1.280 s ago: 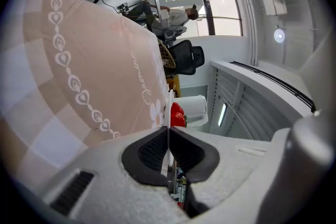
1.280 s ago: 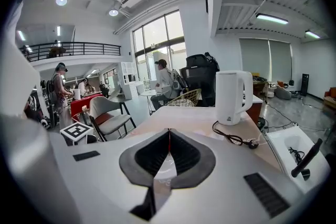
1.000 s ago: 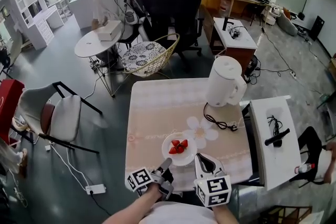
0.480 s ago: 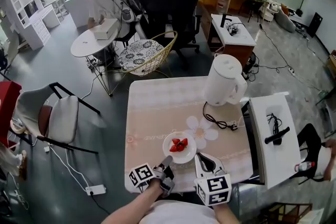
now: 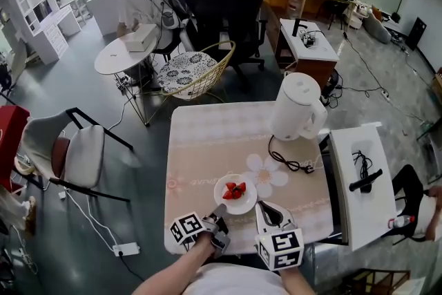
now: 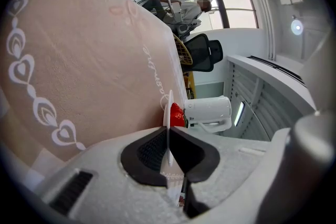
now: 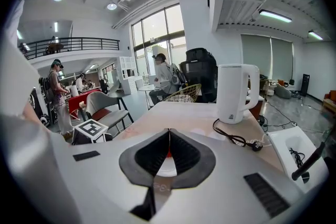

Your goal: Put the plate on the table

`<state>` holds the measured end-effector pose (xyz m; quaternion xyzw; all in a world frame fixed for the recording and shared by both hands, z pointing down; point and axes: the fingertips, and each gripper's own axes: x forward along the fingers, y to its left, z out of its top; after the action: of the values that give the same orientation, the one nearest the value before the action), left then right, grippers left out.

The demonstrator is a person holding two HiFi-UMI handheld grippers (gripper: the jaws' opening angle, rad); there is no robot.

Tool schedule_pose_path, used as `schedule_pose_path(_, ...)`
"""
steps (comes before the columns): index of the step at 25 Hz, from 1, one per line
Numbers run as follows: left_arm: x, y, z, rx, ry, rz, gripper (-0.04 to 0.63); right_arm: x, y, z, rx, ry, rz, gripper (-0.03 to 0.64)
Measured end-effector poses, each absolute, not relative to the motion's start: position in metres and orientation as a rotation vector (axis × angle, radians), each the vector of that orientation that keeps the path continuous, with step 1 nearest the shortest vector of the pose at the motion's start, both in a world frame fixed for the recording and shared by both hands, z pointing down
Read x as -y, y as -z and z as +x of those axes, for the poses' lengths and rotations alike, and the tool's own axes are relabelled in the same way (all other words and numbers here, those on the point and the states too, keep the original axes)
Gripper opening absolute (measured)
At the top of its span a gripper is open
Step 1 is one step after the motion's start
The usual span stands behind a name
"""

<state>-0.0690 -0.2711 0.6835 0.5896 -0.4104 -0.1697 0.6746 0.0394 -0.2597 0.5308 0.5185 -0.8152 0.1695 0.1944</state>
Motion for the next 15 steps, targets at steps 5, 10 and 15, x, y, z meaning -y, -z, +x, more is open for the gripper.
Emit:
schedule_pose_path(5, 0.2708, -0.6839, -0.0714, 0.941, 0.375, 1.306, 0.017, 0.2588, -0.5301, 0.0385, 2.293, -0.478, 1.452, 0.005)
schedule_pose_path(10, 0.2709, -0.6818, -0.0727, 0.95, 0.366, 1.31, 0.043, 0.2569, -0.5327, 0.0411, 2.287, -0.493, 1.452, 0.005)
schedule_pose_path(15, 0.2691, -0.6781, -0.0715, 0.968, 0.349, 1.318, 0.096, 0.2534, -0.5335, 0.0443, 2.286, -0.503, 1.453, 0.005)
